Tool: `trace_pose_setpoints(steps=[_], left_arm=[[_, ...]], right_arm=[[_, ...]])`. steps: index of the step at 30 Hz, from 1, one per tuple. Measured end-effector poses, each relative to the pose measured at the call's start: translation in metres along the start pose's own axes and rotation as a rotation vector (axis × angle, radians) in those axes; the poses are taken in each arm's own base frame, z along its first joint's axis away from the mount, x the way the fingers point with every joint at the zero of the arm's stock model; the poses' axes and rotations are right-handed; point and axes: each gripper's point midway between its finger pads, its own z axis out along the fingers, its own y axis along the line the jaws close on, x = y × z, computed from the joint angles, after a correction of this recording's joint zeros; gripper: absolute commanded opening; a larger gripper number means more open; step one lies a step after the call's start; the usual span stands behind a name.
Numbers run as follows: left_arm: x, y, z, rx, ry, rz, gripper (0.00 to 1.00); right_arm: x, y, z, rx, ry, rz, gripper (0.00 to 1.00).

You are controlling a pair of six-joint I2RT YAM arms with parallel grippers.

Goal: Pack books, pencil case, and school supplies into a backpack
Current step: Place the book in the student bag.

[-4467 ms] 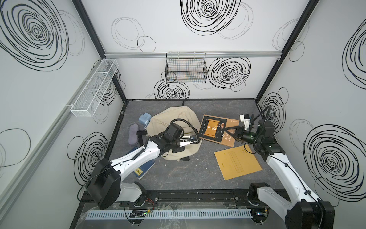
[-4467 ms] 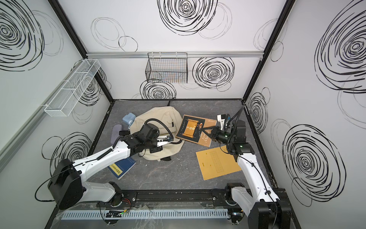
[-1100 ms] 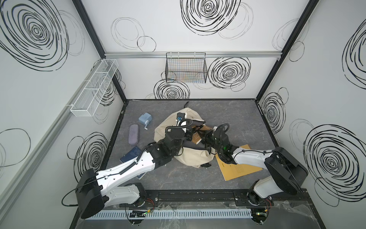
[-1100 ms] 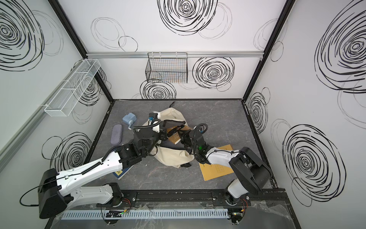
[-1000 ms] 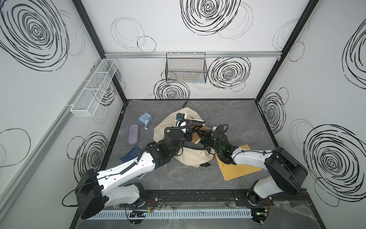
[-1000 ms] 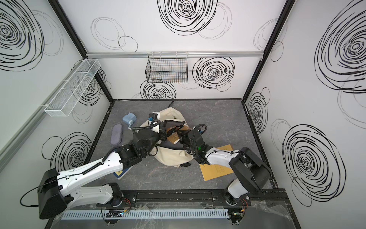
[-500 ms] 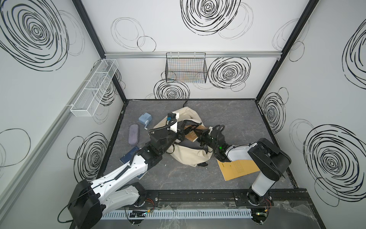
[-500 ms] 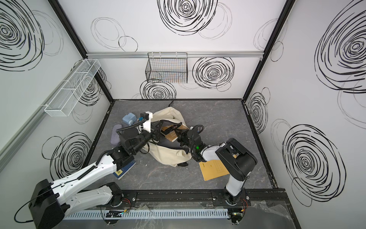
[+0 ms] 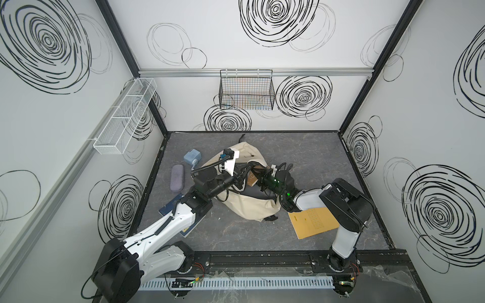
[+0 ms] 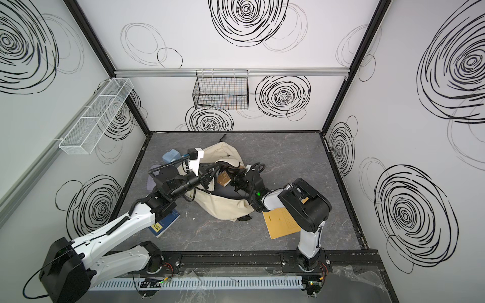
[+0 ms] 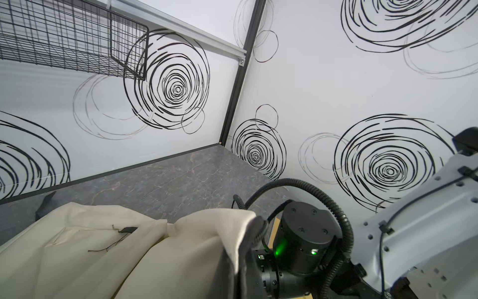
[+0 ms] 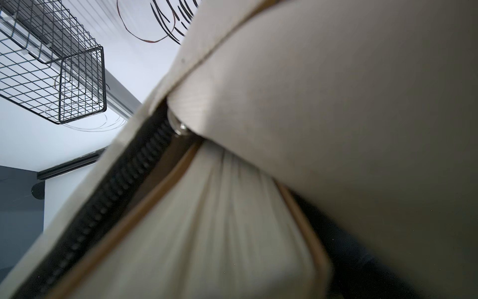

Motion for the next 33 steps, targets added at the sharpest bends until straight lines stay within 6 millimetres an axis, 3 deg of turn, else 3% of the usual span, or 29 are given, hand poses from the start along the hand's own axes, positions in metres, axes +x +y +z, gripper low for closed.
trace_pose_setpoints(steps=[2, 5, 12, 16, 19, 23, 27, 31, 33], left_arm=[[0.0, -0.002, 0.001, 0.013, 0.001, -0.004, 0.0], [0.002, -0.004, 0.001, 0.025, 0.008, -0.011, 0.0], [0.002, -0.003, 0.001, 0.022, 0.008, -0.016, 0.0], [0.002, -0.002, 0.001, 0.017, 0.006, -0.017, 0.0], [0.001, -0.001, 0.001, 0.008, 0.003, -0.017, 0.0], [-0.001, 0.0, 0.002, 0.003, -0.007, -0.024, 0.0], [0.0, 0.001, 0.005, 0.008, -0.012, -0.041, 0.0], [0.003, -0.004, 0.006, 0.023, 0.0, -0.045, 0.0], [0.006, -0.008, 0.007, 0.035, 0.008, -0.047, 0.0]], right_arm=[[0.001, 0.003, 0.0, -0.007, 0.008, -0.009, 0.54], [0.002, 0.005, 0.001, -0.008, 0.021, -0.011, 0.73], [0.003, -0.004, -0.007, 0.086, 0.012, -0.018, 0.85], [0.006, -0.003, -0.017, 0.134, 0.006, -0.035, 0.86], [0.008, -0.002, -0.026, 0.158, 0.003, -0.057, 0.79], [0.007, -0.011, -0.028, 0.197, 0.002, -0.094, 0.62], [0.006, -0.034, -0.023, 0.246, 0.02, -0.104, 0.36], [0.005, -0.059, -0.019, 0.294, 0.033, -0.104, 0.23], [0.004, -0.065, -0.018, 0.305, 0.035, -0.111, 0.22]])
